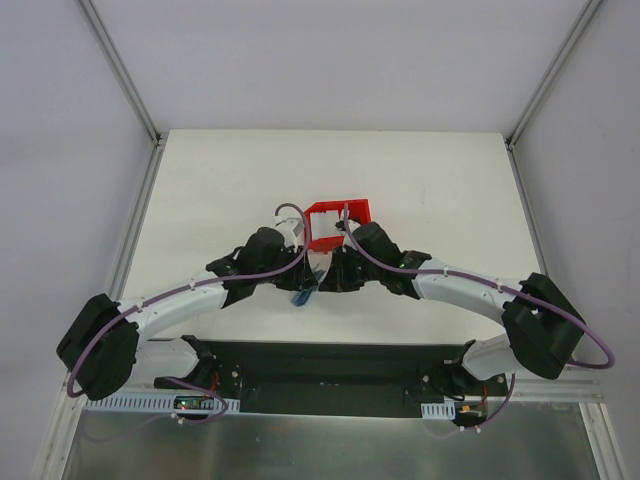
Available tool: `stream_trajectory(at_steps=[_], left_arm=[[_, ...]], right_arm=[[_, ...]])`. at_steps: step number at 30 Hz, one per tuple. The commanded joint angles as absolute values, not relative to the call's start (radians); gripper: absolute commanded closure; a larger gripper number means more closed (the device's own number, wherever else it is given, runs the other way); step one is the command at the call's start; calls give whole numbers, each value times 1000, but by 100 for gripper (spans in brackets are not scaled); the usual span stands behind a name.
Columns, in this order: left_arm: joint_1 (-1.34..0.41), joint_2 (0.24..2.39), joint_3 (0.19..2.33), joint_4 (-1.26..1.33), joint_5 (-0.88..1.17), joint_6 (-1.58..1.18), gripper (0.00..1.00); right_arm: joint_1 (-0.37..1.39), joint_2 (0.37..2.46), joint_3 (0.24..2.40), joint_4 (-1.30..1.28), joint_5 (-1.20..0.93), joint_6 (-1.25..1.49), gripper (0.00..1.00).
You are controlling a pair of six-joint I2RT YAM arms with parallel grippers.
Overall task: Put the credit cards into the card holder
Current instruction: Open the card holder at the center of the board.
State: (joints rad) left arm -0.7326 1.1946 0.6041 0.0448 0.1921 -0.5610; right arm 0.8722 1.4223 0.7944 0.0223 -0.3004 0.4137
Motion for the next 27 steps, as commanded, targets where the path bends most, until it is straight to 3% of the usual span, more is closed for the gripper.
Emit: stream_trajectory(at_steps=[1,17,24,27], left_arm=[[-749,1221,656,8,150,-515,64],[-750,1221,687,-66,100,-492,80],[-752,1193,680,-87,72,-506,99],[-752,1175,675,-95,64,-511,100]], right_arm=[[876,1399,845,15,-313,403,100],[876,1404,850,9,-313,396,100],[876,1394,854,5,-298,380,100],[870,1387,865,-49,-285,365,100]])
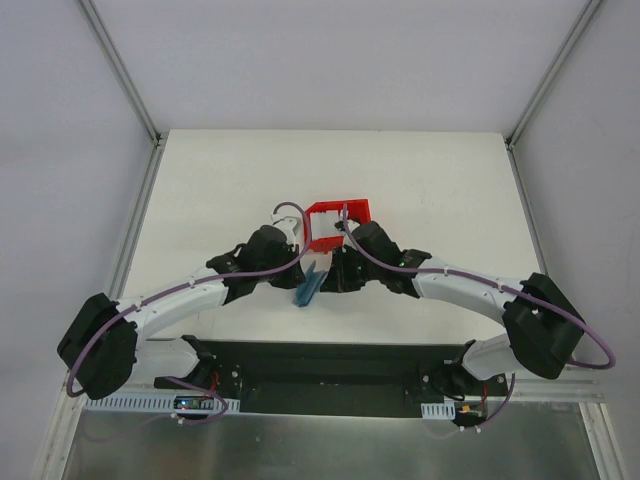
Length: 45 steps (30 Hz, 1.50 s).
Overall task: Put the credit cards into the card holder
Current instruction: Open the card holder at the center of the board.
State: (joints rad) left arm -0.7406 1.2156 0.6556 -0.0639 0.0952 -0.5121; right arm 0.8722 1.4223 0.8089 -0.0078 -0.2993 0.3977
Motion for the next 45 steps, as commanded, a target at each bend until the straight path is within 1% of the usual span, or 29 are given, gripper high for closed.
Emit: stream_trajectory(at_steps=[1,7,9,11,15,20,26,33,37,40,42,45], left_arm=[[-752,1167,673,-100,66,-512,100],[-752,1092,595,-110,-41,-590,100],[-752,1051,549,-110,-106,-667,100],[-752,1028,517,-110,-149,-731,100],[-752,1006,489,-133,-192,-814,100],[-752,994,453,-135,-173,-861,100],[-752,950,417,-143,-196,-830,100],[-758,914,420,-143,-153,-779,100],[-761,916,423,-141,-132,-779,100],[-769,902,434,-143,-89,-793,100],[-775,881,442,-141,-68,-814,100],[-779,884,442,-141,-69,-819,100]], right_arm=[[867,1384,867,-55,-285,361,100],[865,1365,906,-80,-302,344,100],[876,1391,943,-63,-343,347,100],[887,1417,974,-63,-339,344,100],[896,1489,1022,-66,-364,351,100],[897,1497,987,-72,-335,354,100],[825,1391,838,-109,-275,331,98],[775,1388,697,-161,-236,298,98],[772,1439,693,-179,-175,284,97],[781,1494,765,-319,-19,265,100],[779,1515,791,-348,-6,249,100],[781,1528,811,-308,-41,239,100]])
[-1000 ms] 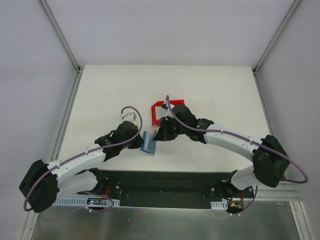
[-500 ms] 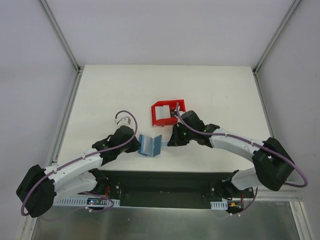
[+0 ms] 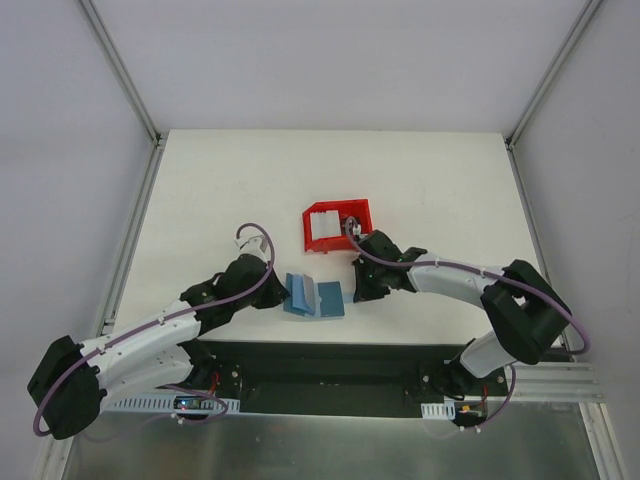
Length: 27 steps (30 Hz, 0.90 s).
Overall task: Put the credit cards into the card holder
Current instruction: Open the card holder at the center of the board.
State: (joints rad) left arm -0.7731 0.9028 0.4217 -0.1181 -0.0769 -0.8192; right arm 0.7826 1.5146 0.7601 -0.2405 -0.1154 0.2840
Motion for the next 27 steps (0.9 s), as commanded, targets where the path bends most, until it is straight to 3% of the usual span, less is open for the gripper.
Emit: stream_trajectory(at_steps=[1,3,6,9,12,18,27], left_arm=[[-781,890,437,-141,-77,-821,100],[-781,899,431,-143,-77,-828,100],[-788,904,425,-140,-89,-848,100],[-795,905,426,-140,-107,-856,100],[-802,903,434,-138,-117,-857,100],[-821,916,451,-141,-130,-870,100],[-844,936,469,-141,-144,-882,100]], right_arm=[[784,1528,819,-308,-46,242,100],[787,1525,830,-320,-38,245,96],[785,1485,827,-324,-49,253,80],[784,1408,813,-316,-64,265,72],[785,1336,822,-316,-74,284,58],[814,1267,851,-247,-90,356,50],[966,1471,1028,-247,-37,416,42]])
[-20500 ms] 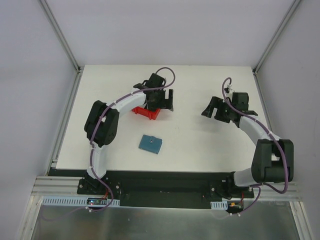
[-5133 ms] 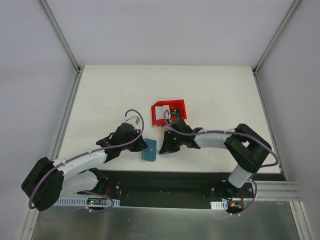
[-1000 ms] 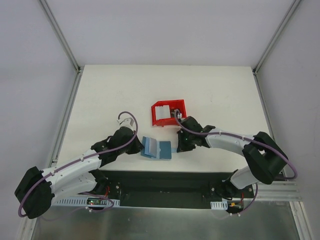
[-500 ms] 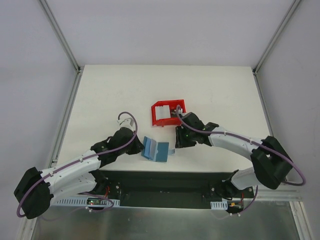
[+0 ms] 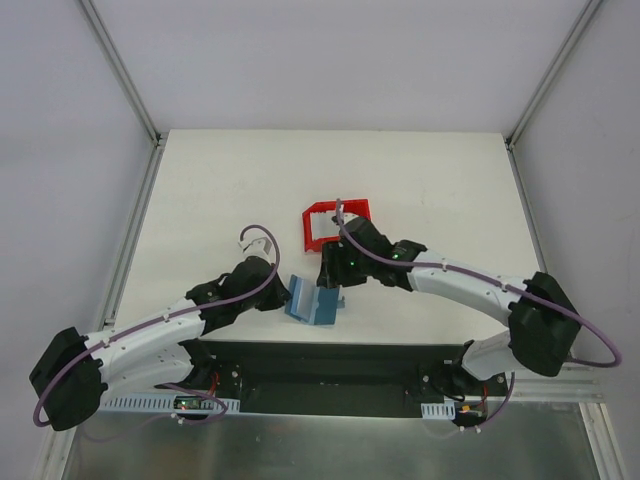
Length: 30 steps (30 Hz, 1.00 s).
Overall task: Put the credit cards into the card holder
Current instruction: Open the card holder at the center of the board.
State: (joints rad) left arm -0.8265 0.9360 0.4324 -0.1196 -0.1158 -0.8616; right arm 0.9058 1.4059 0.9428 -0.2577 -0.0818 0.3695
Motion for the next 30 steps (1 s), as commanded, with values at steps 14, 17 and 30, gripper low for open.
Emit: stream_trajectory(at_steps=[14,17,30], left_arm=[[-854,864,453,-141,-178,-907,100],[-853,865,449,-141,-175,-910,100],[-854,899,388,-149,-210,-1006,100]], right_arm=[[1026,1649,1106,-252,-49,433,39],[1031,1663,1121,-253,-49,431,39],[1040,1672,1129,-203,-123,396,40]])
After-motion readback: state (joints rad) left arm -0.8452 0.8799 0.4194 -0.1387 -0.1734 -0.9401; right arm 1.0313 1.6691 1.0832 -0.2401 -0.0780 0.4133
